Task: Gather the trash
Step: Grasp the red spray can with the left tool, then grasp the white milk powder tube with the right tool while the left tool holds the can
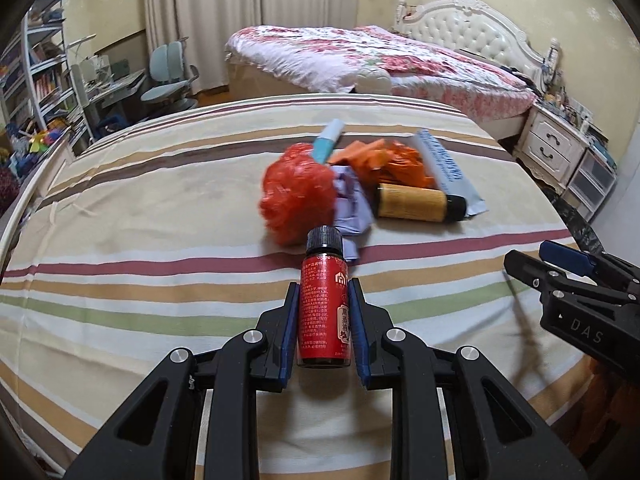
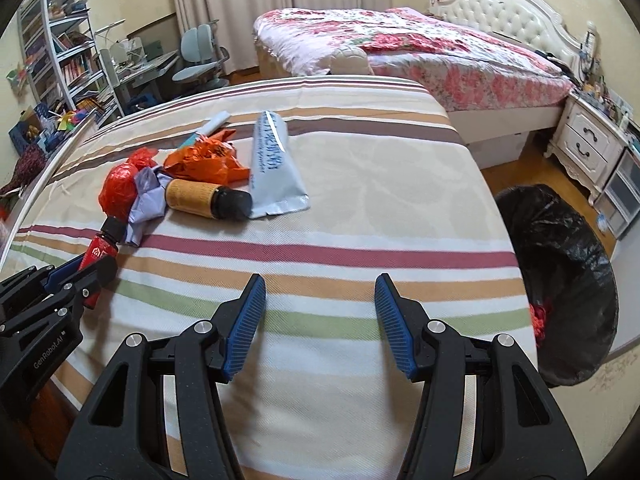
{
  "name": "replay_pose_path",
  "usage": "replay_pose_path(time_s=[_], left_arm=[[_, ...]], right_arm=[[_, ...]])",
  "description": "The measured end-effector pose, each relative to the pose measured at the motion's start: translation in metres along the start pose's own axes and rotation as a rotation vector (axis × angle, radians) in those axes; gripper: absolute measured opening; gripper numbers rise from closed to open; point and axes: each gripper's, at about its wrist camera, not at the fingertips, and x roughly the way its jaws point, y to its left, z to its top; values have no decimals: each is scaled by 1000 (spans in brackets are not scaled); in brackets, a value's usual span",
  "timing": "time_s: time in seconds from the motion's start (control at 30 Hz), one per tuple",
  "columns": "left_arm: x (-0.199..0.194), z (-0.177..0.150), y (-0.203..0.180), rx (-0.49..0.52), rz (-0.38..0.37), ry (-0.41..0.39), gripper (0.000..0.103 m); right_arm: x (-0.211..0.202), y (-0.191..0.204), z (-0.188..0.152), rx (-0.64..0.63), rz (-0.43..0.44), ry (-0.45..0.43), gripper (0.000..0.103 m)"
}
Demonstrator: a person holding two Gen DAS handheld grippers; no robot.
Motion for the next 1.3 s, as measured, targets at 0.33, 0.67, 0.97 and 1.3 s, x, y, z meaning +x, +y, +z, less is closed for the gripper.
replay_pose_path(time_s=[0.33,0.67,0.97,1.3], left_arm=[[-15,-1,26,-47,19,-33,25],[-7,15,83,-133,123,-57,25],[6,23,118,-192,179,-43,25],[6,20,108,-185,143,-40,25]], right_arm=[[3,11,31,-16,-3,-39,56],[28,21,66,-38,-14,-34,56],[57,30,72,-66,-9,43,42],[43,19,62,-28,-11,28,30]])
